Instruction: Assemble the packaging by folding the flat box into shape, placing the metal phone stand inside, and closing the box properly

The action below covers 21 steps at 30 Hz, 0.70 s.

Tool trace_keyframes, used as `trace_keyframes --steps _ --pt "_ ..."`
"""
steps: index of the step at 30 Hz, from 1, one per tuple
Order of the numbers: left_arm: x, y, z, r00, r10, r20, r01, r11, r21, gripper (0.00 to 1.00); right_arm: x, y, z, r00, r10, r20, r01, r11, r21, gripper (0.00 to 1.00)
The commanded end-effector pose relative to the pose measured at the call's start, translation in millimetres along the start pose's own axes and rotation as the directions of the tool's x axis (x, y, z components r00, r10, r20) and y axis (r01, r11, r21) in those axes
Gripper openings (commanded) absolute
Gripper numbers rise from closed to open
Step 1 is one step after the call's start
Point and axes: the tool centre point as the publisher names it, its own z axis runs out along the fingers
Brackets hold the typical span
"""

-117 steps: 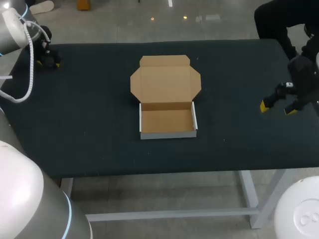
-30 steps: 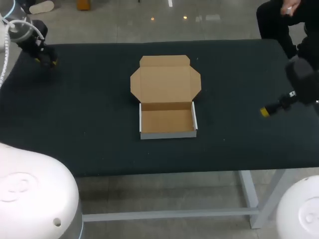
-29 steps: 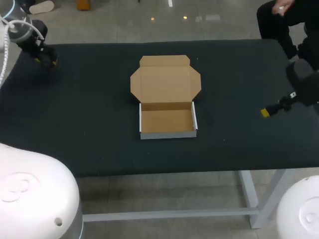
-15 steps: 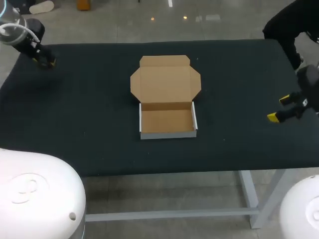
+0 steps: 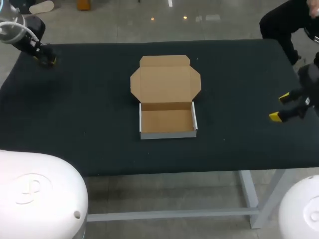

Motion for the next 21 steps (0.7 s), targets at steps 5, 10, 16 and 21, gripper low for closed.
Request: trace_keyframes --steps 5,10,16,21 --pt "39.9 13.5 -22.7 0.999 0.051 0.011 -0.051 0.999 0.009 0.00 5.8 -15.3 7.0 0.990 -0.139 -0.006 0.139 0.990 -0.022 1.00" --pt "60.8 16.2 -29.0 0.995 0.095 0.013 -0.095 0.995 0.009 0.00 8.7 -16.5 22.2 0.979 -0.206 -0.015 0.205 0.979 -0.006 1.00" --pt "82.6 19.6 -34.8 0.988 0.152 0.012 -0.152 0.988 0.007 0.00 9.7 -18.0 33.0 0.971 -0.236 -0.040 0.237 0.971 0.028 1.00" --pt "93.5 20.3 -37.7 0.984 0.180 0.007 -0.180 0.984 0.008 0.00 8.4 -22.0 42.6 0.966 -0.252 -0.056 0.254 0.967 0.029 1.00"
